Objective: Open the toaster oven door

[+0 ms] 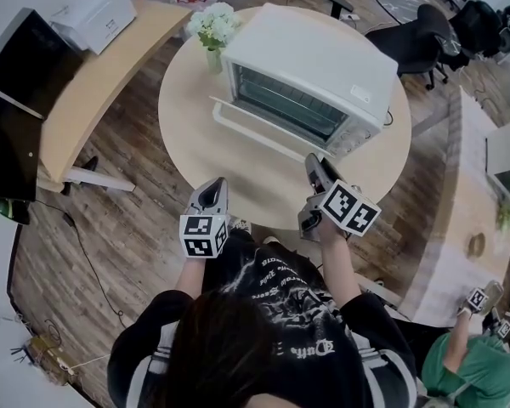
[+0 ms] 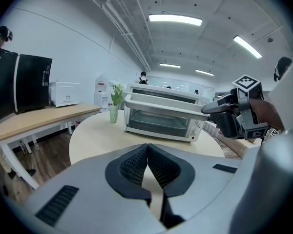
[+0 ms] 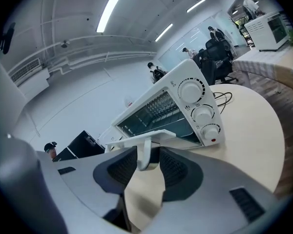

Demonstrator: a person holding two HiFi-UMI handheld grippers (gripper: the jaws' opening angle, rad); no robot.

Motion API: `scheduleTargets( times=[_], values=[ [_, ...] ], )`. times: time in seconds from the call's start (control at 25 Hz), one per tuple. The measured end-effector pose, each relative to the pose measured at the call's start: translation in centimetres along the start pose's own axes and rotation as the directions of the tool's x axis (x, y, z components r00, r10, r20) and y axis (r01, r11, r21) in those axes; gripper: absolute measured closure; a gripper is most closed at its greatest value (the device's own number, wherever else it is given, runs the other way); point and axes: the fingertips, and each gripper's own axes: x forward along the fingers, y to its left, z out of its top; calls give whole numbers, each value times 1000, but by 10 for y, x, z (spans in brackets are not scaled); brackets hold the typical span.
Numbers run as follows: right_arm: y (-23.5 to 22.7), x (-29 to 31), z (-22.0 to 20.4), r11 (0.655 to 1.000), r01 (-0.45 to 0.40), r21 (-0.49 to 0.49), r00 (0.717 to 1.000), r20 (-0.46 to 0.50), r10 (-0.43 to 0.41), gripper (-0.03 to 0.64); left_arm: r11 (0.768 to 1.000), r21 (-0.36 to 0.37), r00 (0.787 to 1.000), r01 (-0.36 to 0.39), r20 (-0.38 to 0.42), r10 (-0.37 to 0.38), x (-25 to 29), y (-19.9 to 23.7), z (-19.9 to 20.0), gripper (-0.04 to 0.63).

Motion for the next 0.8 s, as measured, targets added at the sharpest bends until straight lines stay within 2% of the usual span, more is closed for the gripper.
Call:
scheduleTargets(
  times=[0.48,0.8],
  values=[
    [-8,-4,-43,1000,10,-13,999,-53,-11,491,1000,4,1000,-19,-3,19,-13,13,-6,576],
    [-17,-4,-66,998,45,-46,994,-94,-49,495,1000,8,1000,-25,3,25,-16,18,-6,576]
  ],
)
